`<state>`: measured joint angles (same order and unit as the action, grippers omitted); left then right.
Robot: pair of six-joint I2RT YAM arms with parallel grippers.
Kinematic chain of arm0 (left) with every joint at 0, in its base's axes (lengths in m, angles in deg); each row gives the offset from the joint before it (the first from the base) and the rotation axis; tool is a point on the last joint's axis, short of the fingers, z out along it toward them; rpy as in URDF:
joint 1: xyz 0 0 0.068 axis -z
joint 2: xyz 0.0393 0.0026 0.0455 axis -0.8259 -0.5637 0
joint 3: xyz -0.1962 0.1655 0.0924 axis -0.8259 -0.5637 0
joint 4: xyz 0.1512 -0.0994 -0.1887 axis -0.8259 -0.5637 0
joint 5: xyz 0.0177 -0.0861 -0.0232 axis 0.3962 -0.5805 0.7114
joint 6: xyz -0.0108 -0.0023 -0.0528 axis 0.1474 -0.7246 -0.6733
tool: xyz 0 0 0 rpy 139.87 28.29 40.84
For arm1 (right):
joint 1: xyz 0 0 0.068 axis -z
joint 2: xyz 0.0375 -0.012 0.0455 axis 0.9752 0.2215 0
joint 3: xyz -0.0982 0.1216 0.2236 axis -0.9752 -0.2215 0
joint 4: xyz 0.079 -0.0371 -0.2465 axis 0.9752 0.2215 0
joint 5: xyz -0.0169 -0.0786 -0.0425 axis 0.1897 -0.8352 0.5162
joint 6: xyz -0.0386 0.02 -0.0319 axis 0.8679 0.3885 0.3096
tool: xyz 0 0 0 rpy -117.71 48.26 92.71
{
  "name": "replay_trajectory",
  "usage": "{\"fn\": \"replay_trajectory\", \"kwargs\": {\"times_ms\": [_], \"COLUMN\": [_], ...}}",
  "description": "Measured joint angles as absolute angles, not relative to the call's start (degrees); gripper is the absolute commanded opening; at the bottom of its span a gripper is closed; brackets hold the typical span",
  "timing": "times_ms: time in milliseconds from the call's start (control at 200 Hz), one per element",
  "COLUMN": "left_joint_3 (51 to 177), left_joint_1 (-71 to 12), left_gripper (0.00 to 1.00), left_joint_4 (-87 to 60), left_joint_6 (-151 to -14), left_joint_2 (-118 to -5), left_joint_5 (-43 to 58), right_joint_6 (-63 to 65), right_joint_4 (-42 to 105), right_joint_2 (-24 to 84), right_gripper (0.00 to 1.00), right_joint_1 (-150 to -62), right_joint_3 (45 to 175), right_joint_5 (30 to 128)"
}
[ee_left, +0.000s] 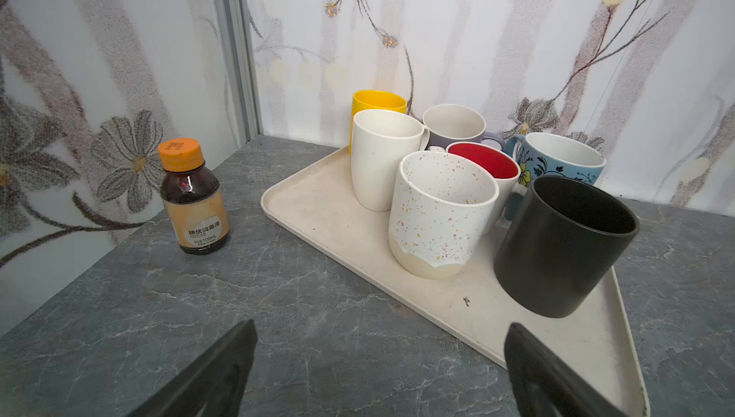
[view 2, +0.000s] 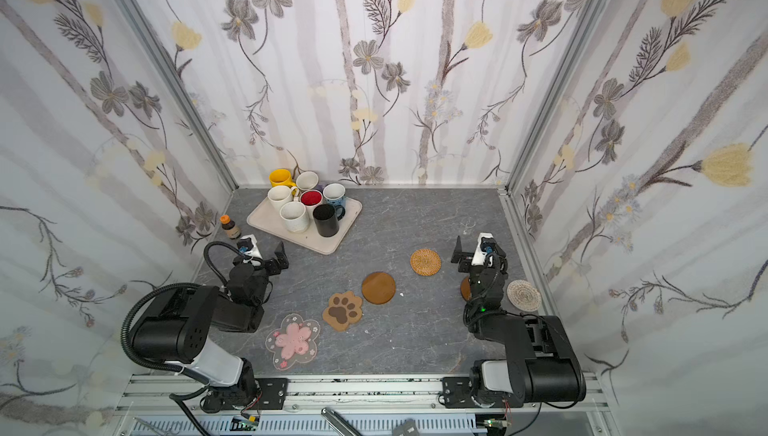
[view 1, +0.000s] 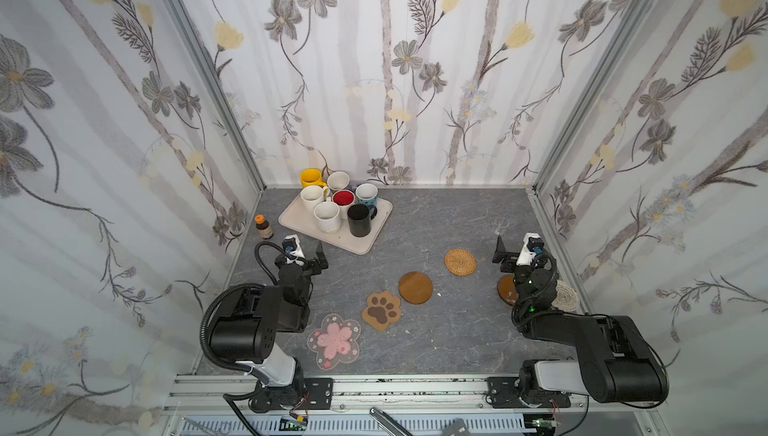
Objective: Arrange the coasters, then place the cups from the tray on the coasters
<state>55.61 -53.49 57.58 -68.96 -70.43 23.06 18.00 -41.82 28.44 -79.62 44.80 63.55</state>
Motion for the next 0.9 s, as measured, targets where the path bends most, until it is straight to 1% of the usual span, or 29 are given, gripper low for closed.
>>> {"fn": "replay_trajectory", "kwargs": {"times_ms": [744, 904], "left_joint_3": [55.6, 55.6], "left_joint_1": [-53.5, -53.5], "left_gripper": [1.00, 1.00], "left_joint_4": [57.6, 57.6], "left_joint_6": [-69.0, -69.0], "left_joint_2": [-70.4, -70.4], "left_joint_5": [23.0, 23.0], "right_joint_6": [18.0, 17.8], "right_joint_4": [-41.7, -41.3], "right_joint_2": [28.4, 28.5], "right_gripper": [1.00, 1.00], "right_joint_1": [-79.5, -78.3], "right_joint_3": [44.9, 45.5], "right_joint_5": [64.0, 65.5]}}
